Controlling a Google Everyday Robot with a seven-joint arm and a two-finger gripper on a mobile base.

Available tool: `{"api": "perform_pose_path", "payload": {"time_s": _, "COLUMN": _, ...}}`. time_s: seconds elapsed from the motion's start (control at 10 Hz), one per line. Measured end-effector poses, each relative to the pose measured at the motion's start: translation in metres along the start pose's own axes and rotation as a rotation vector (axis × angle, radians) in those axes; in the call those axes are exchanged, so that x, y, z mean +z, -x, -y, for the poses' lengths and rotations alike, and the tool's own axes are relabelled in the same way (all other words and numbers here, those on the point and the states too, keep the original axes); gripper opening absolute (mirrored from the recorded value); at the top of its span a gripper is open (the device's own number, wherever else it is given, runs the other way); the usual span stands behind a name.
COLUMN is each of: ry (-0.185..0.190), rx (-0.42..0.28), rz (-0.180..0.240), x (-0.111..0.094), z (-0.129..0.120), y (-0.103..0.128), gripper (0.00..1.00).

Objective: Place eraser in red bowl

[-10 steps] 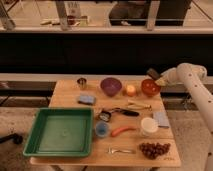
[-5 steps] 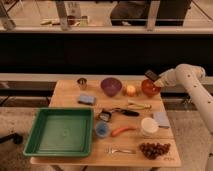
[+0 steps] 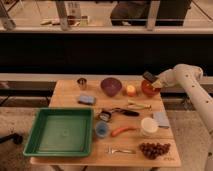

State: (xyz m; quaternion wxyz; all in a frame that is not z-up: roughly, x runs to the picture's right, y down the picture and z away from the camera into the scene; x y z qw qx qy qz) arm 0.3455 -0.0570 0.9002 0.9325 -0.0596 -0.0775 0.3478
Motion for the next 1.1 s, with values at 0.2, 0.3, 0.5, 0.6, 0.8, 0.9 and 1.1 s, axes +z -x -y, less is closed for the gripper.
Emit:
{"api": "perform_pose_path", "payload": {"time_s": 0.2, "ry": -0.002, "rx": 0.006, "rz": -0.012, "x": 0.003, "z": 0.0, "y": -0.003, "gripper": 0.8}}
{"api": "perform_pose_path", "payload": {"time_s": 0.3, "ry": -0.003, "rx": 0.007, "rz": -0.014, "x": 0.004, "z": 0.0, "y": -0.002, "gripper": 0.8}}
{"api": "perform_pose_path", "payload": {"time_s": 0.5, "ry": -0.005, "rx": 0.009, "rz": -0.018, "x": 0.006, "z": -0.001, "y": 0.001, "gripper": 0.8}}
{"api": "perform_pose_path", "payload": {"time_s": 0.6, "ry": -0.01, "rx": 0.01, "rz": -0.018, "x": 0.006, "z": -0.001, "y": 0.002, "gripper": 0.8}}
{"api": "perform_pose_path", "payload": {"time_s": 0.8, "ry": -0.047, "rx": 0.001, "rz": 0.021, "x": -0.006, "z": -0.004, "y": 0.016, "gripper": 0.8}}
{"api": "perform_pose_path", "payload": {"time_s": 0.9, "ry": -0.061, "rx": -0.01, "rz": 0.046, "x": -0.016, "z": -0.006, "y": 0.025, "gripper": 0.8}}
{"api": "perform_pose_path", "payload": {"time_s": 1.1, "ry": -0.089, "rx": -0.041, "rz": 0.121, "x": -0.051, "z": -0.012, "y": 0.058, "gripper": 0.8}}
